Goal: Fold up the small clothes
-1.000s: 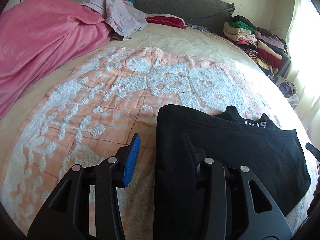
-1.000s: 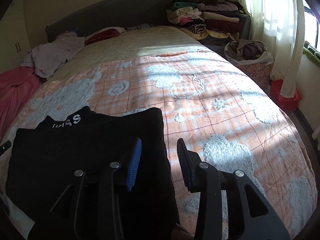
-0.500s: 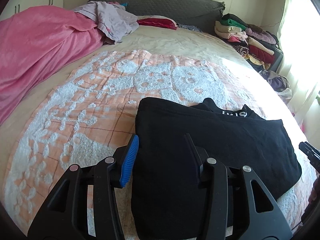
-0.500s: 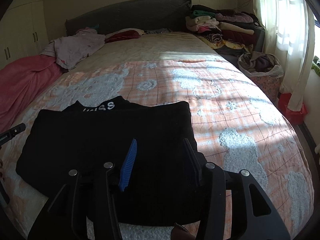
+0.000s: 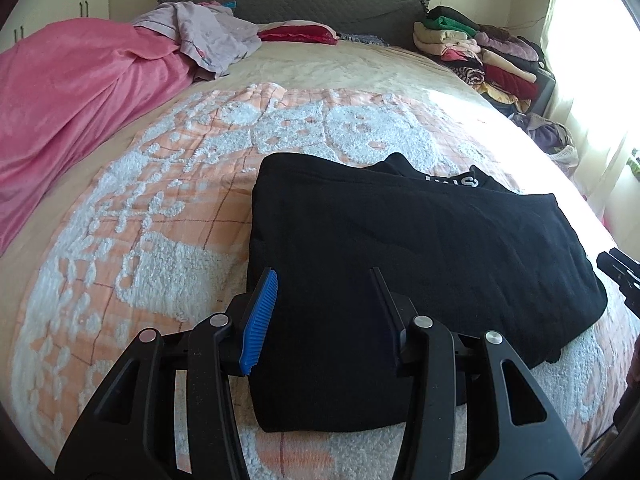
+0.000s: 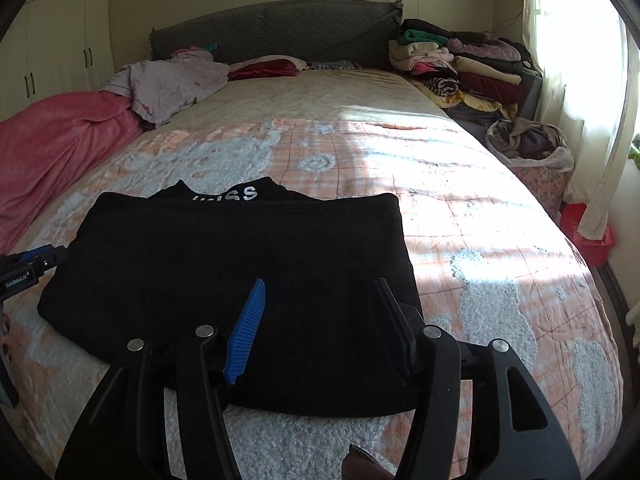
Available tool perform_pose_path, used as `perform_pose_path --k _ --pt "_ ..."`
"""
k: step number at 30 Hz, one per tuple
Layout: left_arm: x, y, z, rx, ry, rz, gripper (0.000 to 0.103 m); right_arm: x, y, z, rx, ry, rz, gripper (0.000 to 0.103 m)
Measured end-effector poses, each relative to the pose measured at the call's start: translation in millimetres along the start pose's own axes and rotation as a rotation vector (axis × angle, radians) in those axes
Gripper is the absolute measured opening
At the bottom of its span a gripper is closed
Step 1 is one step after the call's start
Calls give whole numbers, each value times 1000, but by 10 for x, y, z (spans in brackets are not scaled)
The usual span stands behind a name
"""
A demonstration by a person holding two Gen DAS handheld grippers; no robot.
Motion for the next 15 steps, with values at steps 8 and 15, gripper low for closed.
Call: perform_pose_path --k 8,15 --pt "61 -177 117 36 -13 -49 38 73 -131 -42 -6 -2 -31 54" --pt "-42 -210 -256 -121 -18 -19 70 190 -182 313 119 -61 -55 69"
Point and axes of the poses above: each gripper's, at about its wrist camera, not at the fingertips, and x roughly the way its jaws point, z to its right, y to its top, the point moved 5 cm from there along x, roughly the way its jaws point, and after that the axes turned 15 degrees about -z, right-handed, at the moved point
